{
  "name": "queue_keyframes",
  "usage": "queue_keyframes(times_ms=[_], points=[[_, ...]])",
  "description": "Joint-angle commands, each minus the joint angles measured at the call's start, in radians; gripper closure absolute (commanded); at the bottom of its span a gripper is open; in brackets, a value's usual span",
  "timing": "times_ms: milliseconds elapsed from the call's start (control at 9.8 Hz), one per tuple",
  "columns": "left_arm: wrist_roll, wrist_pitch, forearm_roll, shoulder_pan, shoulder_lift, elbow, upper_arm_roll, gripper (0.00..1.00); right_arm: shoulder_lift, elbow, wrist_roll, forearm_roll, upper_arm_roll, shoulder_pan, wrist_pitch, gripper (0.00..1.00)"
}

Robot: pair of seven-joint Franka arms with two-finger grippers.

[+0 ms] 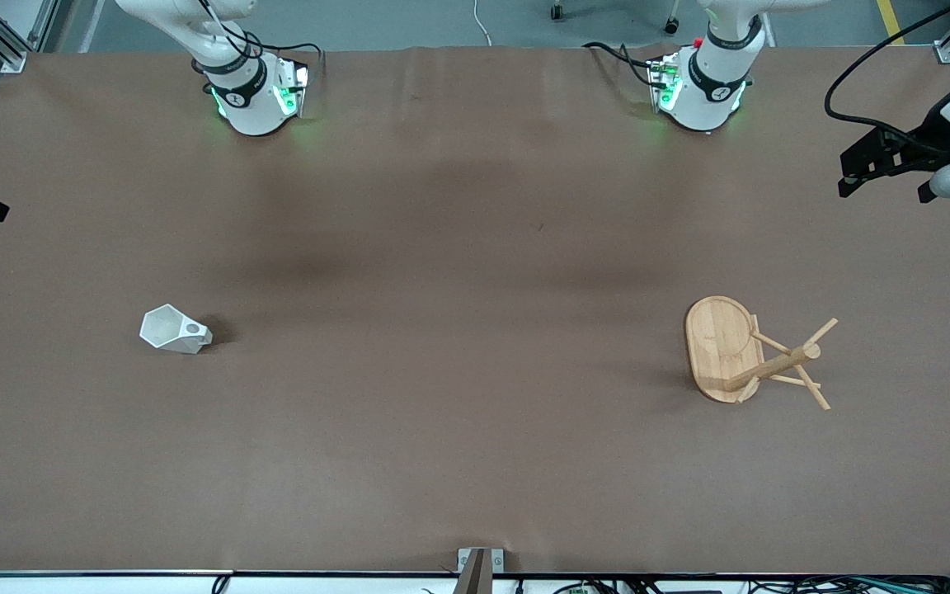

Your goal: Hang cup on rack

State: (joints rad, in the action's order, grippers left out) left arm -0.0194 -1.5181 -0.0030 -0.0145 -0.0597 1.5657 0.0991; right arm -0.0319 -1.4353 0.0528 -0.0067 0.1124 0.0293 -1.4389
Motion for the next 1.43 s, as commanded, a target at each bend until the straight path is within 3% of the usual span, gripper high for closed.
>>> queue_keyframes(times_ms=[0, 408, 612, 918, 1224, 1327], points=[[0.004, 0.018, 0.018, 0.004, 0.023, -0.003, 0.005, 0.0, 0.02, -0.022, 0.007, 0.014, -0.002, 0.006, -0.006, 0.0], [-0.016, 0.016, 0.014, -0.007, 0.023, -0.004, 0.001, 0.0, 0.018, -0.023, 0.007, 0.014, -0.002, 0.006, -0.003, 0.0], [-0.017, 0.018, 0.006, -0.008, 0.024, -0.003, -0.004, 0.0, 0.017, -0.089, 0.005, 0.014, 0.0, 0.009, -0.036, 0.0], [-0.016, 0.018, 0.004, -0.007, 0.024, -0.004, -0.002, 0.0, 0.006, -0.351, -0.004, 0.01, 0.003, 0.021, -0.341, 0.0], [-0.017, 0.018, 0.001, -0.007, 0.024, -0.003, -0.002, 0.0, -0.023, -0.665, -0.053, 0.005, 0.007, 0.03, -0.772, 0.0], [-0.017, 0.018, 0.001, -0.007, 0.026, -0.003, 0.001, 0.0, -0.083, -0.71, -0.092, 0.005, 0.016, 0.047, -0.873, 0.0]])
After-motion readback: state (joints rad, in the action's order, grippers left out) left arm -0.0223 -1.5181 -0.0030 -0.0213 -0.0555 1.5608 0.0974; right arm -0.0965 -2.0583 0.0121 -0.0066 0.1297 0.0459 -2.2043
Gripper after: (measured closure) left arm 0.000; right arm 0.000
